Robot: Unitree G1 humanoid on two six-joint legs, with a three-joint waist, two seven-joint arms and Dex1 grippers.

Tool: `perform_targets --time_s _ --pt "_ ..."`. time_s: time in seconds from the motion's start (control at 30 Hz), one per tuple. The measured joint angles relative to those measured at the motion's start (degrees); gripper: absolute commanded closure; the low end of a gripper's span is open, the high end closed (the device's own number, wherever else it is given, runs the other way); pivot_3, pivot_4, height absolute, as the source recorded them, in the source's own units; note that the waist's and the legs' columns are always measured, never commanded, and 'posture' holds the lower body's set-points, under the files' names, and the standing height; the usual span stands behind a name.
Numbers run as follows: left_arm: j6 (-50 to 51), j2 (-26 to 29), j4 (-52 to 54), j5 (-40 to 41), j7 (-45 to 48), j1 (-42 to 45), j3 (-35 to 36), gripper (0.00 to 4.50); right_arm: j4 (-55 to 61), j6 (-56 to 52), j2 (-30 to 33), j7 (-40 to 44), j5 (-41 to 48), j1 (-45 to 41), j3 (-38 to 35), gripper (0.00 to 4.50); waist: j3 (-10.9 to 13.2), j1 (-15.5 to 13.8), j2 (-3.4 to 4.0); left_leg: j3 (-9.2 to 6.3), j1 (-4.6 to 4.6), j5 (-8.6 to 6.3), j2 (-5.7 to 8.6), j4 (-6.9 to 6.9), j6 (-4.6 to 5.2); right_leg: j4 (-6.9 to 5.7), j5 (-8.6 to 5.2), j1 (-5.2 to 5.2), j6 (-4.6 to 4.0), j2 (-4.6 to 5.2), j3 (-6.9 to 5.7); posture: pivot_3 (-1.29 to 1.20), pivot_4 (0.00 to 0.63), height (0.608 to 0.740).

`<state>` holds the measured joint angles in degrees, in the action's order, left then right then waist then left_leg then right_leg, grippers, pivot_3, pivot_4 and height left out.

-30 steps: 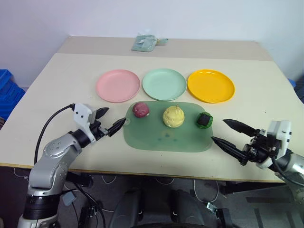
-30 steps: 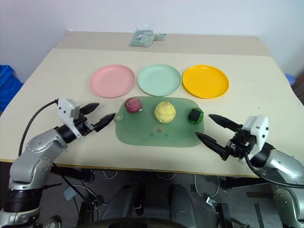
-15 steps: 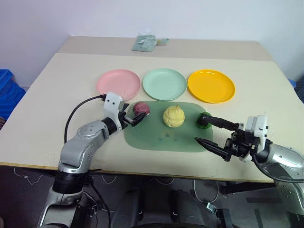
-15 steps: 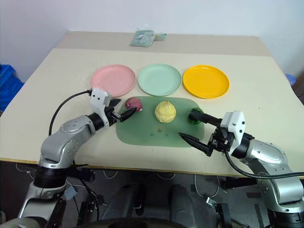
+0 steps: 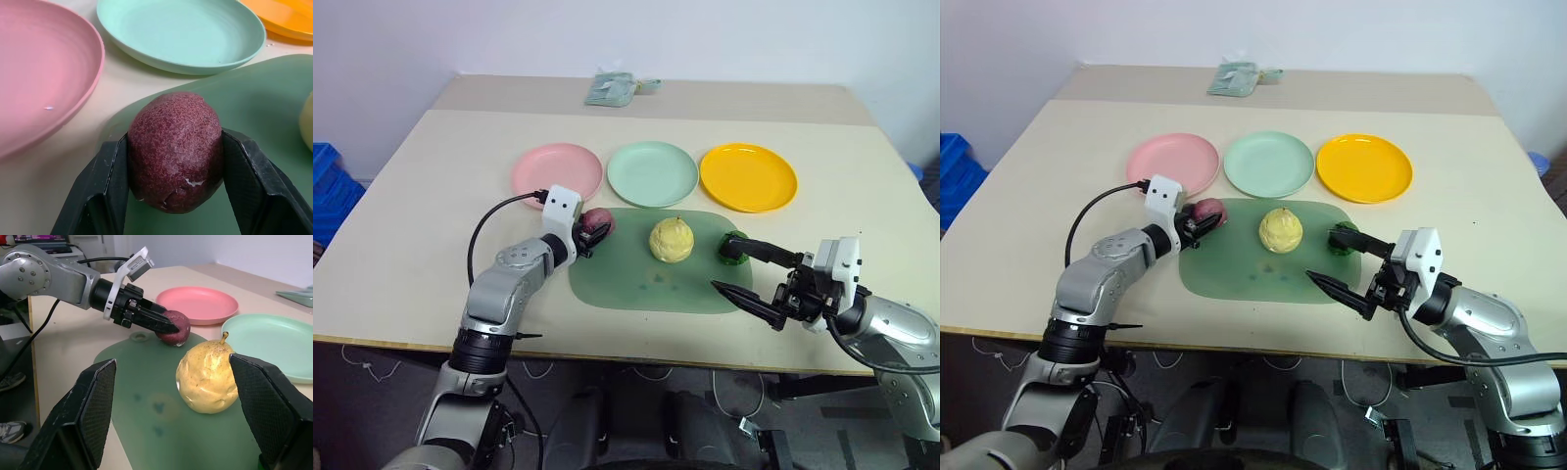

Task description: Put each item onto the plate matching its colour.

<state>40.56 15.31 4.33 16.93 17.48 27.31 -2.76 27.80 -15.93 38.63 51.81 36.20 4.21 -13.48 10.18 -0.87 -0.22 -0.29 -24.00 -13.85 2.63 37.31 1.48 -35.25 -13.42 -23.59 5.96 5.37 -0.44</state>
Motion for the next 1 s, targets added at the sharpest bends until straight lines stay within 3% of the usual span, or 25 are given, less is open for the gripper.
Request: perform_targets --time_s 0.13,0.3,0.47,0.6,0.7,0.87,1.0 --pt "-1.91 -4.04 -5.05 0.25 -8.09 4.94 8.53 2.42 -0.45 0.08 -0.04 -0.27 -0.27 -1.06 0.59 0.71 0.04 -0.05 -0.08 -0.01 -0.01 0.0 0.0 0.04 0.0 -0.03 0.12 -0.01 0.18 -0.03 -0.01 0.0 0.15 0.74" --pt "-6.55 -4.69 -15.97 0.31 -13.98 13.81 16.82 2.42 -2.77 0.53 -0.74 -0.05 -1.32 -2.15 1.49 0.71 0.05 -0.1 -0.08 0.0 -0.02 0.01 0.01 0.06 0.01 0.0 0.2 0.0 0.33 -0.12 -0.04 0.0 0.15 0.74" --pt "-12.7 -5.79 -29.97 -0.24 -13.96 18.78 17.56 0.05 -5.06 1.89 -1.51 0.64 -2.21 -4.18 2.18 0.71 0.07 -0.98 -0.14 0.01 -0.04 0.01 0.04 0.14 0.02 0.0 0.32 0.02 0.41 -0.26 -0.06 0.0 0.15 0.74" --pt "-16.06 -6.61 -33.46 -1.49 -14.11 19.91 16.84 0.05 -6.18 2.47 -1.57 0.73 -3.37 -5.19 2.94 0.71 0.07 -1.32 -0.14 0.01 -0.04 0.01 0.02 0.14 0.01 -0.01 0.33 0.0 0.4 -0.22 -0.01 0.0 0.15 0.74" --pt "-16.19 -6.67 -29.45 -1.3 -12.78 17.51 16.31 0.05 -6.21 2.11 -1.88 -0.33 -3.92 -6.18 3.77 0.71 0.07 -1.18 -0.13 0.02 -0.04 0.0 0.02 0.08 -0.01 -0.02 0.36 -0.04 0.37 -0.13 0.02 0.0 0.15 0.74" --pt "-13.94 -6.06 -13.65 2.91 -5.75 6.97 14.69 0.05 -6.21 -0.21 -4.58 -3.77 -4.33 -10.99 6.82 0.71 0.07 -1.07 -0.13 0.03 -0.06 0.02 -0.03 0.02 -0.08 -0.05 0.42 -0.14 0.24 -0.11 0.05 0.0 0.15 0.74" --pt "-13.62 3.11 4.63 8.25 9.52 -6.51 11.01 0.05 -7.78 -1.7 -6.69 -6.23 -7.22 -15.19 11.79 0.71 0.03 0.03 -0.08 0.09 -0.07 0.0 -0.06 -0.13 -0.12 0.03 0.33 -0.2 -0.07 -0.06 0.11 0.0 0.15 0.74"
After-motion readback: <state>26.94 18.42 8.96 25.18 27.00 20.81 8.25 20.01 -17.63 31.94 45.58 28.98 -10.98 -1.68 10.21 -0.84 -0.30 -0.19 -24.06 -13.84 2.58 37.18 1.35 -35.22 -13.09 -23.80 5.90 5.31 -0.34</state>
